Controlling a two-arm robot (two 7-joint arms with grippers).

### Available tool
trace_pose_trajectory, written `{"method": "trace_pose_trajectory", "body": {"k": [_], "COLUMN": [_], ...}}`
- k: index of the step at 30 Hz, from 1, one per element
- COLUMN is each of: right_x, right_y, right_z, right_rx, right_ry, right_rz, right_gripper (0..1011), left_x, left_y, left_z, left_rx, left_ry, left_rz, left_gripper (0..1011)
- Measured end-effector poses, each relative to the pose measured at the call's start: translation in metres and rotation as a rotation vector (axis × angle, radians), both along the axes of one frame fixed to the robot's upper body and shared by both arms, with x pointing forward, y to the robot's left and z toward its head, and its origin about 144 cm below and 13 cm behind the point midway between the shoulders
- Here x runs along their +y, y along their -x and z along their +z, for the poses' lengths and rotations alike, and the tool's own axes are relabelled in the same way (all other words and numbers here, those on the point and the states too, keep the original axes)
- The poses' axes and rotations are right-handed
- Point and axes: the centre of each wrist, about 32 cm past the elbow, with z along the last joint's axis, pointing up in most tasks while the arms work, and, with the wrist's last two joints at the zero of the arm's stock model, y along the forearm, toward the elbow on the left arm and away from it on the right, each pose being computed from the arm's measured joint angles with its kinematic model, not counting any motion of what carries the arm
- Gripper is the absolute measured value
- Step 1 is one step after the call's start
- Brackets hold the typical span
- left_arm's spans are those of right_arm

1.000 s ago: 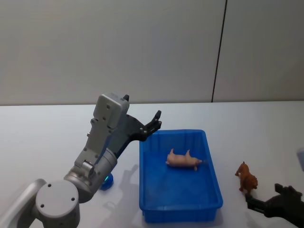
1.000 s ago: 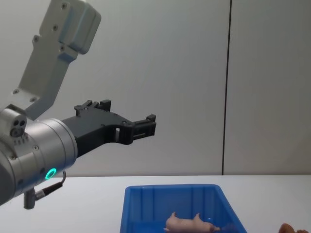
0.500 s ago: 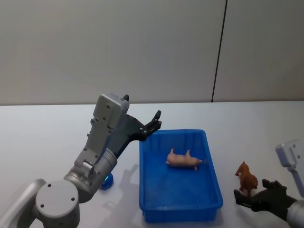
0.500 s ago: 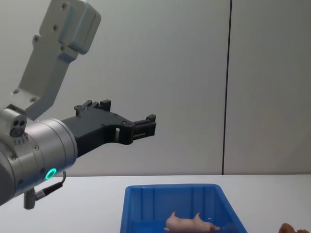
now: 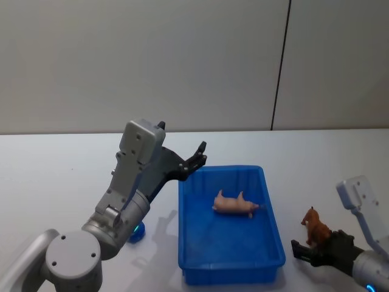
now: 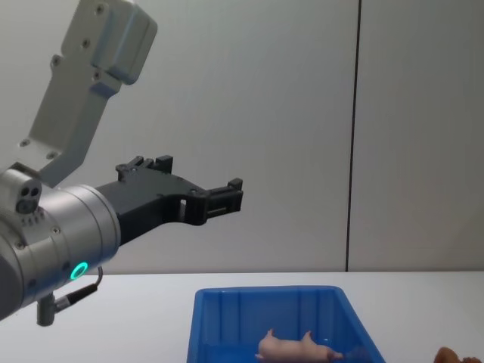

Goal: Pick up the two dolls from the table and place them into the box.

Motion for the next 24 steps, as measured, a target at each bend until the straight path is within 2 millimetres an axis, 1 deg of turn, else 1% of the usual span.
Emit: {"method": "trace_pose_trajectory", "body": {"k": [1,3,5,6,7,8,11,12,14,16,17,20,24], "right_x": [0.0008,0.0015,0.0023,0.0026,0.0029,0.0032,0.0039,0.0041,0.0044,0.0046,0.0047,0.0047,0.0045], "right_y": [-0.0012,-0.0021,-0.0034,-0.0038,-0.0045,-0.0049,-0.006,-0.0062,-0.007,-0.0072,-0.0073,-0.0073,-0.0068], "right_z": [-0.0004,-0.0008,-0.0013,-0.0014,-0.0016,-0.0017,-0.0022,-0.0023,-0.0024,-0.0027,-0.0028,-0.0028,-0.0021], "right_rx": [0.002,0.003,0.004,0.005,0.005,0.006,0.008,0.008,0.009,0.009,0.01,0.008,-0.003], "right_ry": [0.001,0.001,0.002,0.002,0.003,0.003,0.004,0.004,0.004,0.004,0.005,0.005,0.006], "right_rz": [0.0,0.001,0.001,0.001,0.001,0.002,0.002,0.002,0.002,0.002,0.003,0.003,0.002], "right_gripper": [867,832,762,745,686,676,567,567,488,445,391,329,301], "left_x": [0.0,0.0,0.0,0.0,0.0,0.0,0.0,0.0,0.0,0.0,0.0,0.0,0.0], "left_y": [0.0,0.0,0.0,0.0,0.0,0.0,0.0,0.0,0.0,0.0,0.0,0.0,0.0], "left_z": [0.0,0.0,0.0,0.0,0.0,0.0,0.0,0.0,0.0,0.0,0.0,0.0,0.0], "left_rx": [0.0,0.0,0.0,0.0,0.0,0.0,0.0,0.0,0.0,0.0,0.0,0.0,0.0], "left_ry": [0.0,0.0,0.0,0.0,0.0,0.0,0.0,0.0,0.0,0.0,0.0,0.0,0.0], "left_rz": [0.0,0.0,0.0,0.0,0.0,0.0,0.0,0.0,0.0,0.0,0.0,0.0,0.0], "left_gripper": [1004,1004,1004,1004,1004,1004,1004,1004,1004,1004,1004,1004,1004]}}
